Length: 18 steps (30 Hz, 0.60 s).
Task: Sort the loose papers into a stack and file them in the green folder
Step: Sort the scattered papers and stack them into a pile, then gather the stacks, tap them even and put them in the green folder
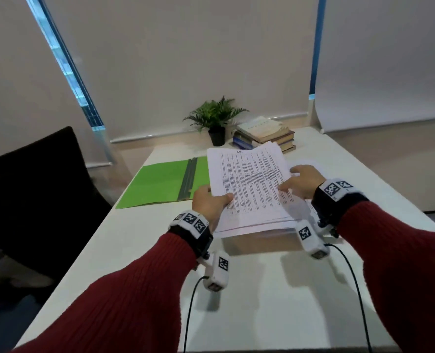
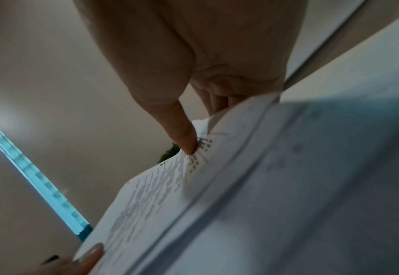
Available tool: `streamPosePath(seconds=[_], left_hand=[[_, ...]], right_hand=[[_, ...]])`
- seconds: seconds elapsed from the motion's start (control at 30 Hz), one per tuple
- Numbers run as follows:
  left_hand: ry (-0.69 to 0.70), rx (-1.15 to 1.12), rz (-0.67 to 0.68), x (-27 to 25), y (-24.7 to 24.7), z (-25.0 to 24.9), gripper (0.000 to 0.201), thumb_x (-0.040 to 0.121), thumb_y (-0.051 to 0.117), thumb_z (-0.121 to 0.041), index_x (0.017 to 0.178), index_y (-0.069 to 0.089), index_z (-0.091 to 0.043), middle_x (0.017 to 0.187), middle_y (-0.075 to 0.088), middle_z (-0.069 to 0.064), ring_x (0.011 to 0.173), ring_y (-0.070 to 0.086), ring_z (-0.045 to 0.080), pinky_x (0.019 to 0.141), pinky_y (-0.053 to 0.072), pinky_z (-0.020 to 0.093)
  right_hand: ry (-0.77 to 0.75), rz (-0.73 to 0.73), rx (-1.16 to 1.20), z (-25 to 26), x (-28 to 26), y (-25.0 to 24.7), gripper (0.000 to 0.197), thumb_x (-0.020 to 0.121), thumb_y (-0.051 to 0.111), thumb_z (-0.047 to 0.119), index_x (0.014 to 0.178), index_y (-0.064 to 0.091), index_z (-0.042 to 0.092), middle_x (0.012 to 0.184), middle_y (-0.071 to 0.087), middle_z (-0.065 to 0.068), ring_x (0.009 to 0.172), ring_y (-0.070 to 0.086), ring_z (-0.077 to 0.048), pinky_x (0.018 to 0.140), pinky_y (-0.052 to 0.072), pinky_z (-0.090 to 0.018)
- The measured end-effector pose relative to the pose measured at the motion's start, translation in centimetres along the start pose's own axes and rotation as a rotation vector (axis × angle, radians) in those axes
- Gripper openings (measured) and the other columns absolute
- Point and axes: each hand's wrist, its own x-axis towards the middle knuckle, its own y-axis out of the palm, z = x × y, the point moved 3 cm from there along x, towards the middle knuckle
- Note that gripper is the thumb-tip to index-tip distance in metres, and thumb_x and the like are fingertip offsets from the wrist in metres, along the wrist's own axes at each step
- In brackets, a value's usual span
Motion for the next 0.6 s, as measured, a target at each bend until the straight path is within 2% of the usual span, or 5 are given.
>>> streamPosePath(seconds=[0.1, 0.23, 0.37, 0.5, 0.6], left_hand=[[-0.014, 0.129, -0.022, 2.0, 3.1, 1.9, 0.027, 0.073, 0.092, -0.019, 0.098, 0.079, -0.02, 0.102, 0.084, 0.003, 0.092, 0.08, 0.027, 0.093, 0.064, 0.052], [-0.074, 0.494, -0.074, 1.3, 5.1, 1.9, 0.034, 0.082, 0.086, -0.039, 0.086, 0.065, -0.012, 0.105, 0.075, 0.011, 0.087, 0.072, 0.029, 0.083, 0.063, 0.038], [-0.13, 0.716, -0.056, 1.1, 5.2, 2.1, 0.073, 0.072, 0.07, -0.075, 0.105, 0.063, -0.01, 0.126, 0.061, 0.015, 0.11, 0.063, 0.041, 0.098, 0.056, 0.051], [-0.109, 0.756, -0.03, 0.9, 5.9, 2.4, 0.084, 0.065, 0.074, -0.079, 0.114, 0.064, -0.011, 0.127, 0.059, 0.013, 0.115, 0.061, 0.039, 0.1, 0.056, 0.052], [-0.115, 0.716, -0.003, 0.7, 6.0, 2.3, 0.075, 0.058, 0.082, -0.078, 0.097, 0.063, -0.016, 0.115, 0.068, 0.009, 0.101, 0.068, 0.032, 0.091, 0.06, 0.045]], right_hand=[[0.06, 0.022, -0.228, -2.4, 2.3, -1.3, 0.034, 0.079, 0.085, 0.026, 0.098, 0.075, 0.0, 0.096, 0.073, -0.013, 0.107, 0.071, -0.035, 0.085, 0.055, -0.035], [0.193, -0.043, -0.444, -5.8, 3.9, -2.8, 0.069, 0.067, 0.072, 0.068, 0.113, 0.067, 0.016, 0.128, 0.064, -0.018, 0.115, 0.059, -0.037, 0.1, 0.05, -0.045], [0.2, -0.025, -0.436, -6.9, 3.9, -2.9, 0.057, 0.067, 0.073, 0.064, 0.088, 0.063, 0.011, 0.099, 0.068, -0.012, 0.087, 0.065, -0.031, 0.088, 0.055, -0.04], [0.176, -0.011, -0.403, -7.1, 3.9, -1.6, 0.043, 0.06, 0.08, 0.051, 0.073, 0.07, 0.011, 0.082, 0.073, -0.01, 0.074, 0.07, -0.028, 0.08, 0.059, -0.039], [0.182, 0.052, -0.31, -6.8, 3.7, -0.6, 0.035, 0.068, 0.088, 0.037, 0.068, 0.067, 0.008, 0.074, 0.07, -0.009, 0.074, 0.069, -0.028, 0.076, 0.057, -0.035]])
